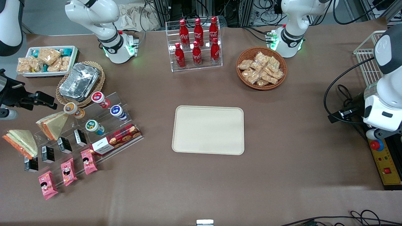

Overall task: Place sandwich on tray
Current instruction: 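Move the right gripper over the wrapped sandwiches on the acrylic rack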

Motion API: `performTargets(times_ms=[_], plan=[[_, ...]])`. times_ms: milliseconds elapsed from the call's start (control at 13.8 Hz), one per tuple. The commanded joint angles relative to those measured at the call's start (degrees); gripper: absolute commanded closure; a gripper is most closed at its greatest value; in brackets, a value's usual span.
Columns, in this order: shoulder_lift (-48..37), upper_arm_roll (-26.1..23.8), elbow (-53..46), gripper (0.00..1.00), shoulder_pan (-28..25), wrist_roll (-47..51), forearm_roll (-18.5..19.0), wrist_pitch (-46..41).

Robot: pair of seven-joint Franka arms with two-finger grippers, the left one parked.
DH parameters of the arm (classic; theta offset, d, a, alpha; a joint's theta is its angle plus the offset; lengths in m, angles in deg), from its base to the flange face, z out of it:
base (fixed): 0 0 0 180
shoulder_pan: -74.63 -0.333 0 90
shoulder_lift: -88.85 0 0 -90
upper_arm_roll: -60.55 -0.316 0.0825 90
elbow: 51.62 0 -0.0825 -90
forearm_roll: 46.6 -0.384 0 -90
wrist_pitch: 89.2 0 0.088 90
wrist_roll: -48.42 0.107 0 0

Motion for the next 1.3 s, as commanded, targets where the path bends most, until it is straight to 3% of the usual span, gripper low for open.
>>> performTargets(times_ms=[0, 361, 650, 867, 1228], plan=[[0.5, -0.1, -0.9, 0.02, 0.2, 0.5, -0.8, 1.1], [0.7, 0.0, -0.9, 0.02, 0.6, -0.3, -0.8, 1.3], [0.5, 0.7, -0.9, 0.02, 1.5, -1.6, 1.5, 1.8], [0.5, 2.6, -1.0, 0.02, 2.2, -10.4, 0.9, 1.8], [0.5, 4.6, -1.1, 0.02, 2.2, -15.7, 1.0, 1.9]])
